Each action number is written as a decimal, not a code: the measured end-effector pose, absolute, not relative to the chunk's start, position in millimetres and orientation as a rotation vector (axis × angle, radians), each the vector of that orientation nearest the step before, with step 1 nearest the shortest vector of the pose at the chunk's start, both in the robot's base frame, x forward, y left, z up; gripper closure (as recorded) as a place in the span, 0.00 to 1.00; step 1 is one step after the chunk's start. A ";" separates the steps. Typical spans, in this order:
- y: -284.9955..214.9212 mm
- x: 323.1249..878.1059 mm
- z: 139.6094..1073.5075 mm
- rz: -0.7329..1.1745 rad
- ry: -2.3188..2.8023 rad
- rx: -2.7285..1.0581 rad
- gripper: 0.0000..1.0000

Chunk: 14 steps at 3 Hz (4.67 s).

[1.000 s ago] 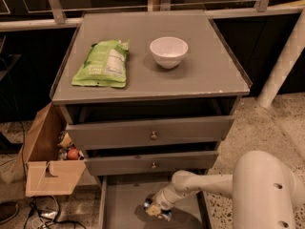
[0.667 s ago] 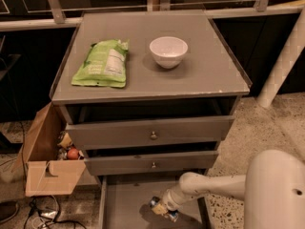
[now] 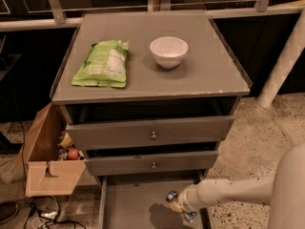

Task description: Pick redbull can from bottom drawer and place on counter

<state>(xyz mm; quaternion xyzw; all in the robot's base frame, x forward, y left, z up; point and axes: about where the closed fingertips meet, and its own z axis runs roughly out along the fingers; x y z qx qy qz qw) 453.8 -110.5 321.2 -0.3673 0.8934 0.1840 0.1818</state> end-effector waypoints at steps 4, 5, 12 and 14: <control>-150.3 509.2 398.6 0.388 2.472 -0.913 1.00; -151.9 510.4 402.9 0.384 2.470 -0.907 1.00; -242.6 514.2 543.4 0.098 2.364 -0.731 1.00; -242.0 509.5 617.5 0.035 2.229 -0.735 1.00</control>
Offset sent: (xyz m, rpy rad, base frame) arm 0.0429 0.0114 0.0223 0.0663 -0.0603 -0.0499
